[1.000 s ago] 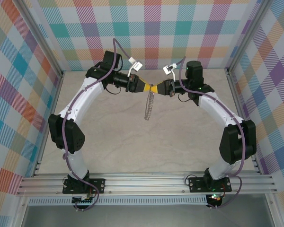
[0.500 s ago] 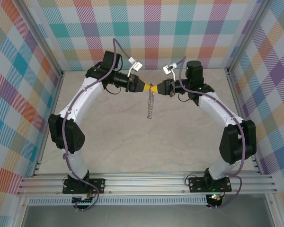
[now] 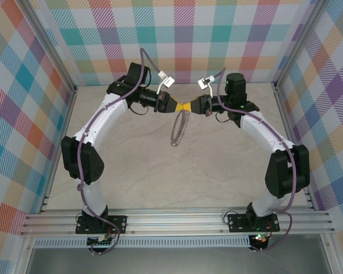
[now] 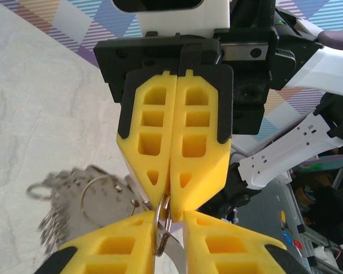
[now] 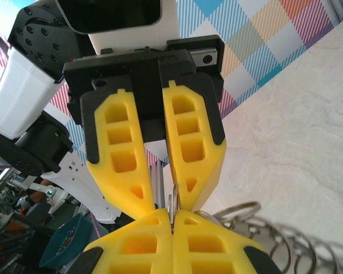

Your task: Put the keys on the keyring

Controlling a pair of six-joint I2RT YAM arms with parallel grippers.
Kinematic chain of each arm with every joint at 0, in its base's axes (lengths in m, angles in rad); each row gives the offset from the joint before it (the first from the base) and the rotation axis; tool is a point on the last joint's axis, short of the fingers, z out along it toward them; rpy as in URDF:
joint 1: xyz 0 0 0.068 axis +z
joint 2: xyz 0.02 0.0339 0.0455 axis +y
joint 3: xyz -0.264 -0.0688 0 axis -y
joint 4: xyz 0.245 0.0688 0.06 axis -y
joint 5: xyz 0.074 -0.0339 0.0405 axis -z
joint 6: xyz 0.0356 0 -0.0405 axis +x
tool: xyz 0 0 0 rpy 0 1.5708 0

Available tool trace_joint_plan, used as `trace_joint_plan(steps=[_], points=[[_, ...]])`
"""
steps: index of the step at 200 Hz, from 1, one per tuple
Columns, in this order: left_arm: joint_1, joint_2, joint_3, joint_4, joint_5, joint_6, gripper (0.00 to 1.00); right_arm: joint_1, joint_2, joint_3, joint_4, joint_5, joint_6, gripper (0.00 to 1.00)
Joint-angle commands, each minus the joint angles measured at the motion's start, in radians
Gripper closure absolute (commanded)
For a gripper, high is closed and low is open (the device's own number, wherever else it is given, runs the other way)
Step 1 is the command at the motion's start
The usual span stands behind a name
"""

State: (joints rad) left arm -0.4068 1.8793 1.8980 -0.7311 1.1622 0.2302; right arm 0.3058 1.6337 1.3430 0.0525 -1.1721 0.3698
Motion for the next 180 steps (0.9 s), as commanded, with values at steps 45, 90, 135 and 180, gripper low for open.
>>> trace_joint_plan(steps=[45,90,135,180], points=[[-0.018,0.001,0.017,0.002,0.018,0.007,1.0,-0.007,-0.014,-0.008,0.044,-0.017,-0.009,1.0],[-0.018,-0.047,-0.023,0.095,-0.023,-0.051,1.0,-0.028,-0.063,-0.054,0.061,-0.005,0.006,0.79],[-0.02,-0.103,-0.073,0.177,-0.047,-0.094,1.0,-0.037,-0.133,-0.129,0.087,0.01,0.017,0.71],[-0.023,-0.148,-0.122,0.259,-0.062,-0.142,1.0,-0.036,-0.189,-0.192,0.146,0.02,0.059,0.78]])
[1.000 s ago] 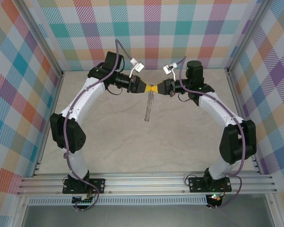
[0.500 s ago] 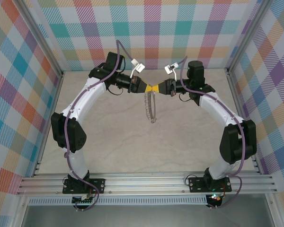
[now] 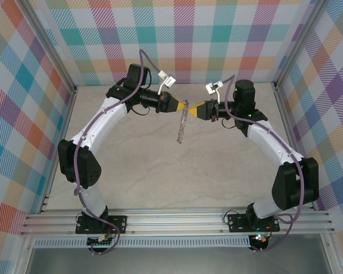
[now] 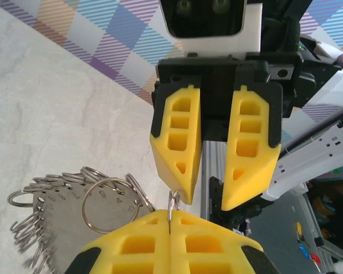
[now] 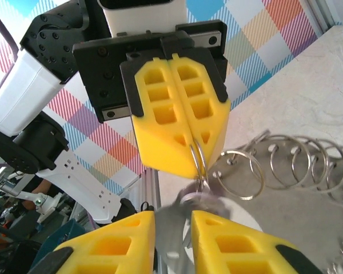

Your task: Put the keys on the keyring

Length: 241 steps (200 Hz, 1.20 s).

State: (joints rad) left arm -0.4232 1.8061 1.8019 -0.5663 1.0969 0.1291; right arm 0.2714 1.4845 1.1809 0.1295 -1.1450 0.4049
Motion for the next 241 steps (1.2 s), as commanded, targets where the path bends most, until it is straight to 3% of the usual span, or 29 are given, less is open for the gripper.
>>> trace_joint_plan(steps=[1,12,75,104,198,241], points=[[-0.006,-0.077,-0.027,0.095,0.002,-0.042,1.0,-0.001,-0.041,-0.031,0.072,-0.006,0.025,0.78],[-0.008,-0.089,-0.039,0.117,0.0,-0.053,1.0,-0.002,-0.053,-0.045,0.092,0.0,0.043,0.77],[-0.035,-0.178,-0.101,0.198,-0.036,-0.09,1.0,-0.001,-0.123,-0.101,0.219,0.094,0.138,0.51],[-0.05,-0.217,-0.123,0.23,-0.069,-0.108,1.0,0.003,-0.124,-0.116,0.325,0.099,0.221,0.45],[-0.077,-0.256,-0.141,0.28,-0.119,-0.14,1.0,0.074,-0.109,-0.112,0.368,0.129,0.24,0.45],[-0.08,-0.262,-0.142,0.281,-0.143,-0.152,1.0,0.078,-0.108,-0.122,0.361,0.126,0.235,0.62]])
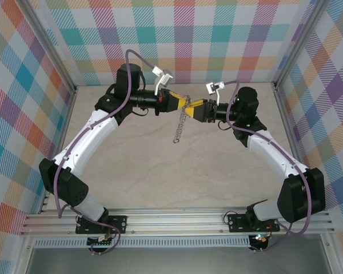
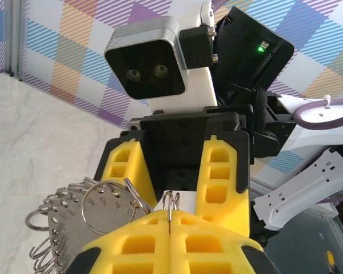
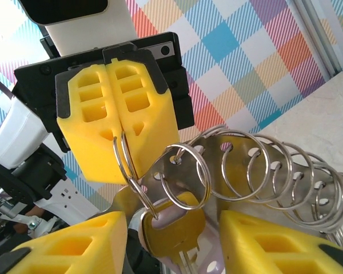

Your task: Put the keys on the keyring

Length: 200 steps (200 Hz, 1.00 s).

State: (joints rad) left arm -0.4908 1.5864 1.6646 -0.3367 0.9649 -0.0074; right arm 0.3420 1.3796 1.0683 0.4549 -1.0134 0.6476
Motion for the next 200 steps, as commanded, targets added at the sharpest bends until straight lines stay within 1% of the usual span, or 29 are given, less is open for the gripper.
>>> trace_joint_plan(steps=[1,5,62,101,170,200], points=[[-0.012,-0.043,-0.006,0.051,-0.012,-0.016,1.0,0.008,-0.004,-0.009,0.036,-0.005,-0.009,0.63],[-0.012,-0.044,-0.006,0.086,-0.018,-0.02,1.0,0.008,-0.006,-0.012,0.034,-0.006,-0.009,0.64],[-0.014,-0.074,-0.051,0.176,-0.107,-0.072,1.0,0.015,-0.039,-0.037,0.01,-0.017,-0.031,1.0],[-0.013,-0.096,-0.091,0.249,-0.152,-0.115,1.0,0.025,-0.056,-0.044,-0.001,-0.022,-0.04,1.0],[-0.026,-0.113,-0.13,0.31,-0.151,-0.153,1.0,0.081,-0.009,0.01,-0.025,-0.039,-0.06,1.0],[-0.032,-0.123,-0.152,0.335,-0.164,-0.166,1.0,0.086,0.006,0.018,-0.036,-0.042,-0.064,1.0]])
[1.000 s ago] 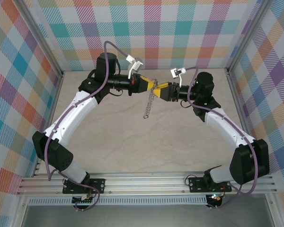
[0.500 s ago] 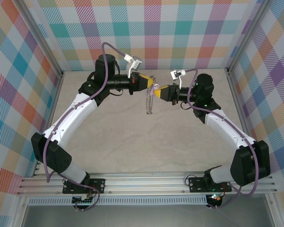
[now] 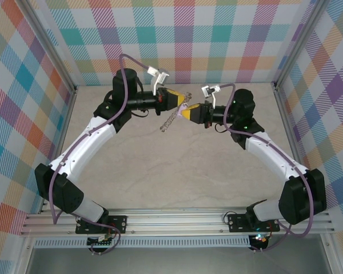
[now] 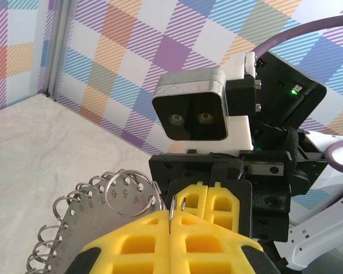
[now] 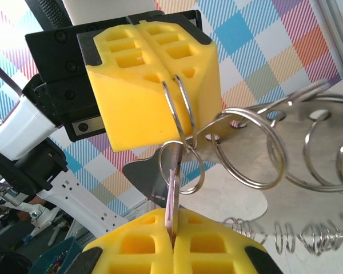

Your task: Put the keys on the keyring

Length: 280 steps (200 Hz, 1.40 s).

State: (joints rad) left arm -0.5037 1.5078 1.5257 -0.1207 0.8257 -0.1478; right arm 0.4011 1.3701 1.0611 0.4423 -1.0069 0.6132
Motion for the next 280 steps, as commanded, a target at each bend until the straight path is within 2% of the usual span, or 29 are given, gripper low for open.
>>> trace_joint_plan(steps=[1,21,41,54,83,131,178,207,255,280], points=[[-0.019,-0.046,-0.014,0.12,-0.025,-0.026,1.0,0.027,0.015,0.025,-0.025,-0.048,-0.03,1.0],[-0.021,-0.051,-0.03,0.14,-0.037,-0.039,1.0,0.026,-0.003,0.014,-0.064,-0.031,-0.057,1.0],[-0.022,-0.052,-0.038,0.144,-0.045,-0.044,1.0,0.022,-0.048,-0.01,-0.123,-0.001,-0.098,0.89],[-0.021,-0.05,-0.043,0.145,-0.046,-0.044,1.0,0.014,-0.088,-0.031,-0.157,0.02,-0.117,0.77],[-0.021,-0.051,-0.052,0.15,-0.043,-0.047,1.0,-0.018,-0.187,-0.081,-0.214,0.058,-0.14,0.69],[-0.021,-0.051,-0.07,0.165,-0.029,-0.053,1.0,-0.05,-0.269,-0.084,-0.22,0.132,-0.12,0.67],[-0.022,-0.053,-0.091,0.187,-0.019,-0.071,1.0,-0.05,-0.195,-0.032,-0.043,0.216,0.03,0.66],[-0.022,-0.052,-0.095,0.191,-0.026,-0.073,1.0,-0.05,-0.176,-0.026,0.019,0.248,0.07,0.65],[-0.022,-0.058,-0.102,0.191,-0.033,-0.072,1.0,-0.05,-0.284,-0.036,-0.064,0.279,0.013,0.62],[-0.022,-0.054,-0.1,0.211,-0.023,-0.089,1.0,-0.051,-0.261,-0.017,-0.081,0.28,0.013,0.62]])
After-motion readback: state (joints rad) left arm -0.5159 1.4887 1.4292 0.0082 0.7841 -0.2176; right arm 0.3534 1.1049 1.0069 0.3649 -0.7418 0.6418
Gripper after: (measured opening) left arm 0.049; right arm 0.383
